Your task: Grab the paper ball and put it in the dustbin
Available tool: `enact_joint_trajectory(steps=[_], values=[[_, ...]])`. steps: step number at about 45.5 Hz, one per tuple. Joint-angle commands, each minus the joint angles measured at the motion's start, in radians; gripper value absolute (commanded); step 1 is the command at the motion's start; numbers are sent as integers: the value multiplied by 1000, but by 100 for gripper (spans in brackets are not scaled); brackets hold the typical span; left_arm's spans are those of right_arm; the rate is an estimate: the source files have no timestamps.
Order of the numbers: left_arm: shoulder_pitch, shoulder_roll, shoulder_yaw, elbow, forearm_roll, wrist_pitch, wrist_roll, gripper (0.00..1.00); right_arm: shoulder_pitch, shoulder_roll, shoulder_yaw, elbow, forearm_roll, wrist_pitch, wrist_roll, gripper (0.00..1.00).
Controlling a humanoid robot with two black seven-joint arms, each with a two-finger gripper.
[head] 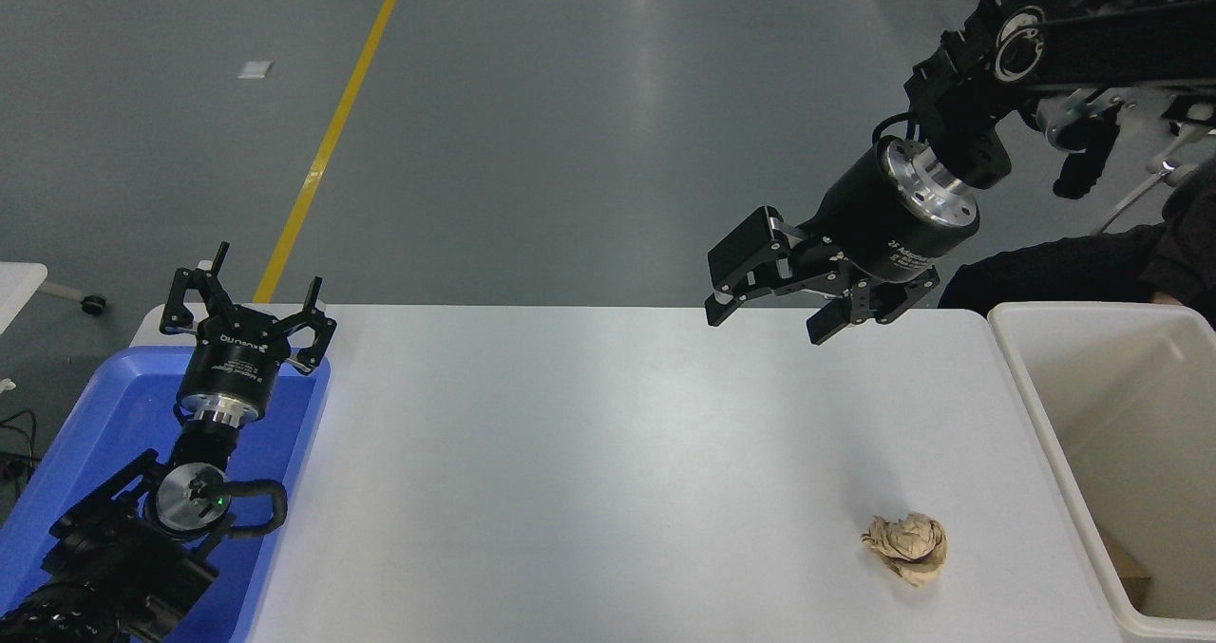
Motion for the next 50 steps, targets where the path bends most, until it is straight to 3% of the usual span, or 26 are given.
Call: enact_joint_trajectory(steps=[1, 21, 26, 32, 36, 50], values=[[3, -2, -12, 0, 0, -2, 4, 100, 40, -16, -21, 30, -7, 1, -7, 100], [3, 0, -11, 0, 0, -2, 0, 100, -86, -10, -25, 23, -33, -2, -5, 100], [3, 0, -11, 0, 0, -2, 0, 100, -163, -28, -28, 23, -110, -60, -5, 100], [3, 0, -9, 0, 0, -2, 0, 100, -236, -199, -24, 29, -272, -65, -5, 100], [3, 0, -9, 0, 0, -2, 0, 100, -341, -254, -4, 23, -384, -82, -5, 100], [3, 0, -9, 0, 0, -2, 0, 100, -656, -341, 174, -65, -524, -148, -5, 100]])
